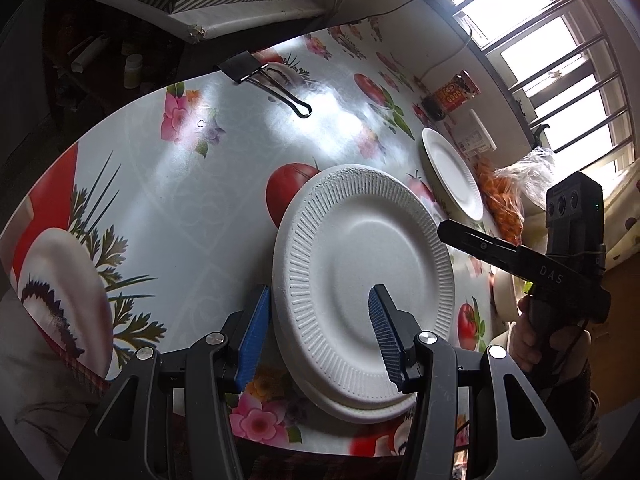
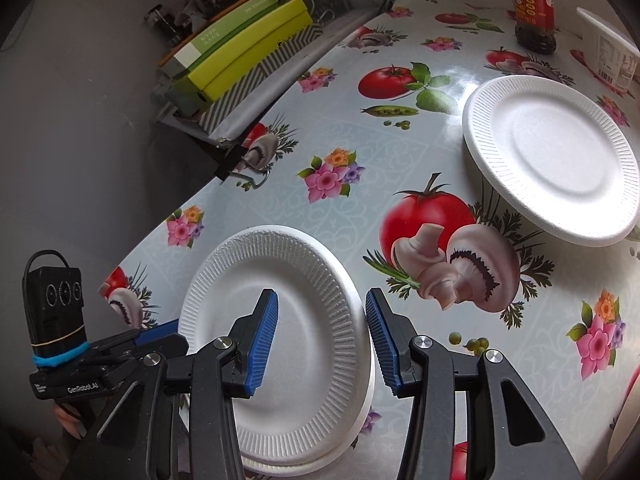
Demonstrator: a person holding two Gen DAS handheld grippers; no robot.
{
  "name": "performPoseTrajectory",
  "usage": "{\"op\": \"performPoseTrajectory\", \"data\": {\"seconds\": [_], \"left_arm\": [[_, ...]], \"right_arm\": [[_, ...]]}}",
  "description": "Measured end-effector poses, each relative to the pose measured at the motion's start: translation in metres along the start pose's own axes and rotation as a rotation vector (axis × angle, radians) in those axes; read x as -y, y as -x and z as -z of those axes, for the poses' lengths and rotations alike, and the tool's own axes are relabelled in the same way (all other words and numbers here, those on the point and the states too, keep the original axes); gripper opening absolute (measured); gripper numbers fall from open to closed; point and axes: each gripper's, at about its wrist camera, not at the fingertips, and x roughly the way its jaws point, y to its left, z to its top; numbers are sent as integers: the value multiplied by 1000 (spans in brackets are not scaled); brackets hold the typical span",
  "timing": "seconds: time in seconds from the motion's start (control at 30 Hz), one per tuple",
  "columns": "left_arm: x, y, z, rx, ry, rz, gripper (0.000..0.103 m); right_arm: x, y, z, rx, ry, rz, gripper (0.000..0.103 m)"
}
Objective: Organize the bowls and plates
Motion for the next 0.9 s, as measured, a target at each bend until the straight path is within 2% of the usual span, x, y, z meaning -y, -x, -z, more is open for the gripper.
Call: {"op": "performPoseTrajectory", "data": {"seconds": [0.23, 0.37, 0.5, 0.57, 0.7, 0.8, 0.9], "left_arm": [[5, 0, 0, -5, -15, -29, 51], [13, 5, -1, 8, -57, -92, 51], [23, 13, -2, 51, -121, -199, 51], [29, 17, -2, 66, -138, -229, 51], [41, 24, -4, 83, -167, -230, 51], [56, 30, -4, 116, -220, -273, 51], [69, 34, -6, 125, -251, -265, 51]], "right_arm": [[-2, 0, 10, -16, 14, 36, 46], [0, 8, 12, -1, 9, 59, 46], [-1, 22, 15, 27, 20, 84, 46], [-3, 30, 17, 47, 30, 96, 46], [-7, 45, 22, 82, 51, 120, 46], [-11, 57, 25, 111, 64, 136, 47], [-11, 69, 25, 140, 63, 144, 48]]}}
